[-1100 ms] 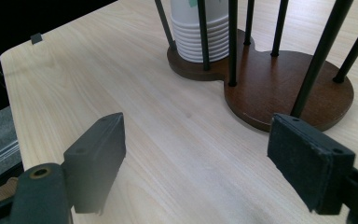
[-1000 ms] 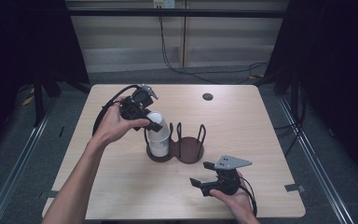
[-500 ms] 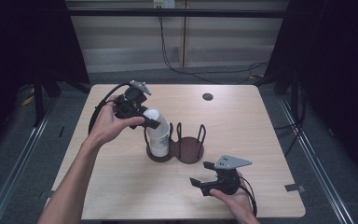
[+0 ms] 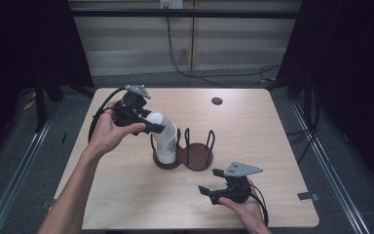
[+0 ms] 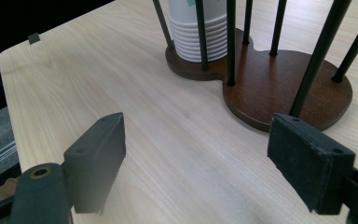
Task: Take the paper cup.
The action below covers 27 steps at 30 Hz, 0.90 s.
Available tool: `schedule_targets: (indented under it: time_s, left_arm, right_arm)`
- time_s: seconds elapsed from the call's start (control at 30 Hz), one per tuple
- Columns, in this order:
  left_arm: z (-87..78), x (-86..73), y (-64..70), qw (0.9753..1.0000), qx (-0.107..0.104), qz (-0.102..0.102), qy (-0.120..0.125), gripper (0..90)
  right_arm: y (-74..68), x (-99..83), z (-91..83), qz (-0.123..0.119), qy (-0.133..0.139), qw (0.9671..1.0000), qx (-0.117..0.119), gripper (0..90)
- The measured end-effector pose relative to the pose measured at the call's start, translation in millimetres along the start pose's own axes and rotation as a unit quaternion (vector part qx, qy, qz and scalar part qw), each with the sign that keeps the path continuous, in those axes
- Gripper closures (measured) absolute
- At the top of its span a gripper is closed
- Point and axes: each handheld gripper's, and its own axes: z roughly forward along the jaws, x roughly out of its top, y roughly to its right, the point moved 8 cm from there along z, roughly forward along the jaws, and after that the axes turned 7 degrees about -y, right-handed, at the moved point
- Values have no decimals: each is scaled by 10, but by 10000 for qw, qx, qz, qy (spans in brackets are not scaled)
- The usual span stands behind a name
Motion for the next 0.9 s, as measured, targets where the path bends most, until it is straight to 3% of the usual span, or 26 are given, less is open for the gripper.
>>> schedule_targets:
  time_s: [0.1,0.17,0.27,0.37,0.6,0.9]
  left_arm:
    - [-40,-13,-12,9998,-16,-18,214,358]
    - [-55,-1,-5,9990,-24,-140,426,358]
    - [-82,-6,-5,9986,-35,-114,514,358]
    - [-120,-12,19,9971,-14,-134,755,359]
    - [-127,-45,43,9958,-1,-154,908,359]
    - [-210,-132,84,9923,-104,-246,1209,360]
  right_arm:
    - [-1,-1,1,-10,-3,10000,2,187]
    - [-1,-1,3,-8,-4,10000,3,188]
    - [-1,-1,3,-7,-2,10000,0,187]
    - [1,1,4,-3,3,10000,-4,187]
    - [-2,1,12,5,-7,10000,-4,186]
    - [-4,2,11,3,0,10000,-7,185]
